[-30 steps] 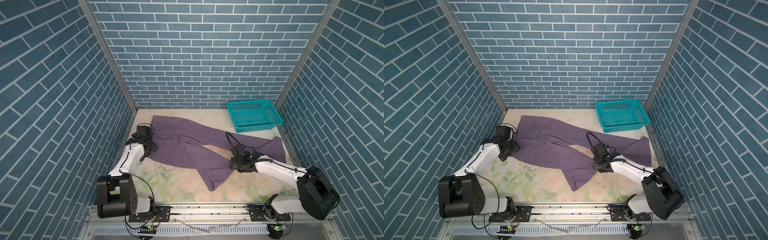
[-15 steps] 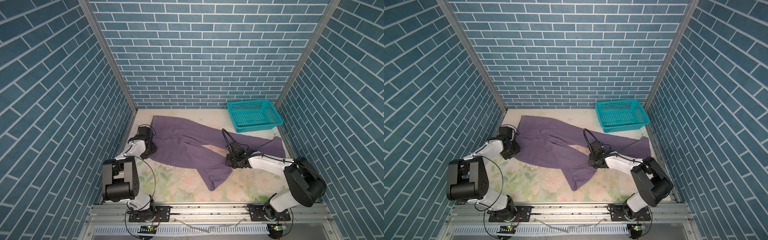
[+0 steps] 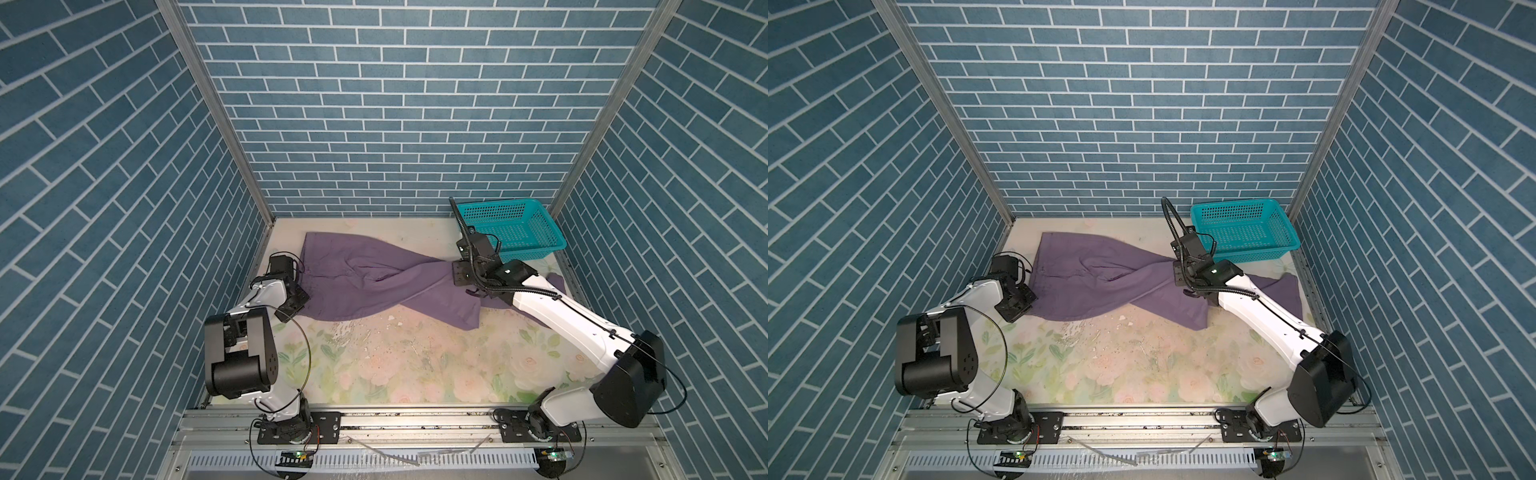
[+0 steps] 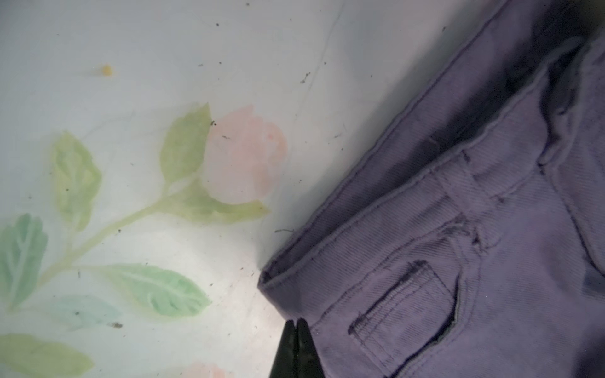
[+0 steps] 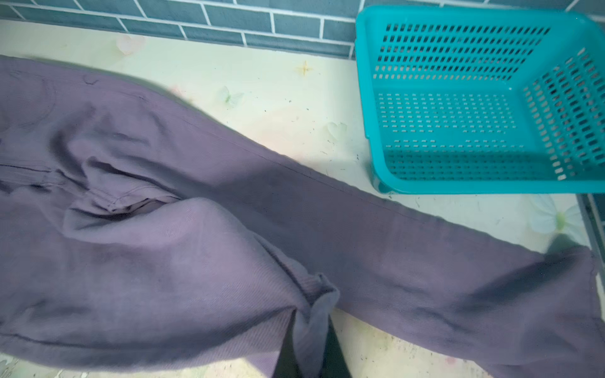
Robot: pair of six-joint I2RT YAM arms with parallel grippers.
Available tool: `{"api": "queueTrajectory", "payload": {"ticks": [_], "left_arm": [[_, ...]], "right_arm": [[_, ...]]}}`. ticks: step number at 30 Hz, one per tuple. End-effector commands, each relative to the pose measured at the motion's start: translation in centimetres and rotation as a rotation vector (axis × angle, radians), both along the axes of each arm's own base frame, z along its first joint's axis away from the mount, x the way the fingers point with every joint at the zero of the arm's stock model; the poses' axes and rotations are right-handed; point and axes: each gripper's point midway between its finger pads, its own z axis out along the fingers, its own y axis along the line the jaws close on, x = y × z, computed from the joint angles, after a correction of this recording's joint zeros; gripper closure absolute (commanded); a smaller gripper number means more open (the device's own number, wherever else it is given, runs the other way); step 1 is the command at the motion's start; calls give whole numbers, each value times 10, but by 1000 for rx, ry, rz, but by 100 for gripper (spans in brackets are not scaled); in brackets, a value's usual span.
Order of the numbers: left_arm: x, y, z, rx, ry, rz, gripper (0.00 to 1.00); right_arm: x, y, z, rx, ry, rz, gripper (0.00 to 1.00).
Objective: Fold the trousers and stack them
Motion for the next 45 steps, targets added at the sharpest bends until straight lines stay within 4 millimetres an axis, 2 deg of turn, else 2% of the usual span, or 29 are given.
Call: {"api": "queueTrajectory", "payload": {"ticks": [1,6,9,10,12,15,16,18,21,23,25,27,31,36,42,45], "left_arm": [[-7,4,6,15,8,16,100],[-7,8,13,34,1,23,100],[-6,7,12,27,3,25,97],[-6,7,11,25,4,24,91],[-6,5,8,16,4,21,71],[-6,3,6,8,6,20,40],[-6,3,5,5,5,17,30],[-6,2,4,3,9,12,22],[-5,1,2,-5,16,6,20],[-5,-1,0,-9,17,4,20],[-5,0,-3,-10,24,5,22],[-4,0,-4,-11,29,5,25],[1,1,-7,-13,31,6,34],[8,2,-13,-19,46,6,40],[8,2,-24,-24,74,6,40],[10,1,-27,-28,80,3,47]], "right_arm": [[-30,24,-6,-50,27,153,100],[-94,79,-53,44,197,271,100],[-131,105,-81,7,267,370,98],[-140,109,-92,-22,293,390,93],[-156,115,-108,-40,349,430,80],[-167,115,-116,-41,392,466,63],[-163,112,-111,-40,383,459,58],[-142,96,-97,-3,360,398,49],[-99,54,-79,117,348,231,45],[-76,25,-73,117,324,136,42],[-61,3,-77,71,335,65,41],[-53,-11,-91,38,390,14,41],[-50,-18,-124,82,505,-46,41],[-53,-13,-166,99,619,-73,42],[-49,-18,-191,120,666,-147,42],[-46,-18,-200,153,690,-172,42]]}}
